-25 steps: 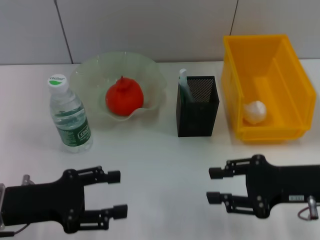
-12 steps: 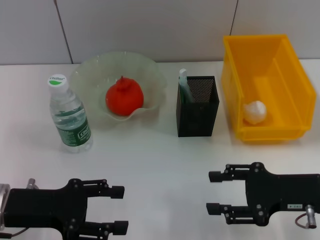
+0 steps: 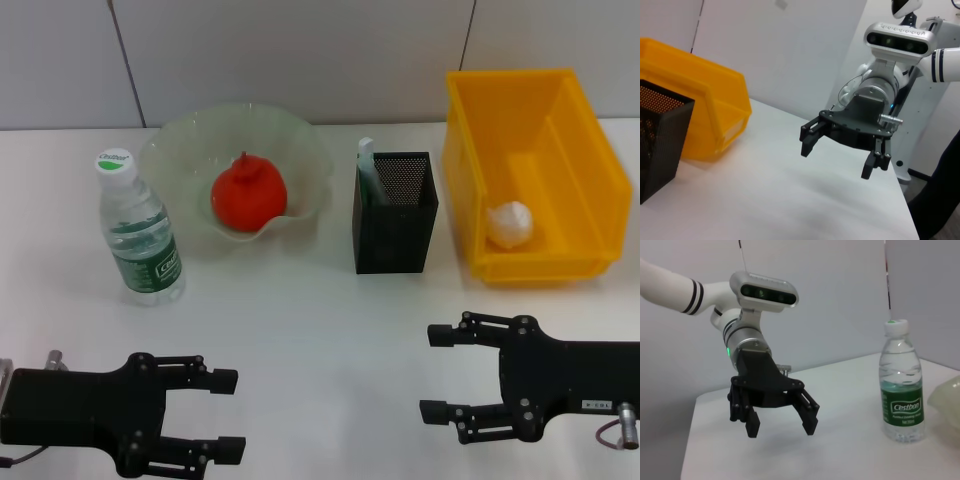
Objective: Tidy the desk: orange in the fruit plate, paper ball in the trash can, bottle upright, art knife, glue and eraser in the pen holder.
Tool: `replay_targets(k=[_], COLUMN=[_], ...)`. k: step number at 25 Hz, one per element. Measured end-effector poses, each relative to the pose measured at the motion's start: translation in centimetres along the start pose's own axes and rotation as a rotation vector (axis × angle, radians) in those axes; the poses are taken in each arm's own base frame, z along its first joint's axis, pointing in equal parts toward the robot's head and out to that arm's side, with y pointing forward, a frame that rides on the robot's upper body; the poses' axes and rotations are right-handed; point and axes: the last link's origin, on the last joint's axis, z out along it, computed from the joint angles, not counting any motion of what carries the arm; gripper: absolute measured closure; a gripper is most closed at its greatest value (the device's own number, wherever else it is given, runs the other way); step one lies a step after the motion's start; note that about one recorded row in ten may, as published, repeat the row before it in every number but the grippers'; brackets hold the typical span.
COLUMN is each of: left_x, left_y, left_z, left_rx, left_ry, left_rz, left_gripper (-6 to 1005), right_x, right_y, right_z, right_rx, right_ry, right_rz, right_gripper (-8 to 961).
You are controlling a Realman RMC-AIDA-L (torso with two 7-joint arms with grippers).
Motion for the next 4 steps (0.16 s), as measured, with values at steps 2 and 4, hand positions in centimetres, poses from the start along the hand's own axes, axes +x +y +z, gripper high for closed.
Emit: replay_targets(k=[2, 4], left_x=[-0.03, -0.06], left_y=[-0.05, -0.1], left_z=[0.01, 0.01], left_rx=[0.003, 0.006], left_ry=[-0.003, -0.005], left_rz=[-0.001, -0.001], left_gripper=[208, 208], right_x=[-0.01, 0.02], right_y=[-0.03, -0.01], right_z=[0.0, 0.05], right_rx=[0.001, -0.001], right_ry=[-0.001, -0.002], right_rz=[0.001, 0.003], right_gripper=[114, 114])
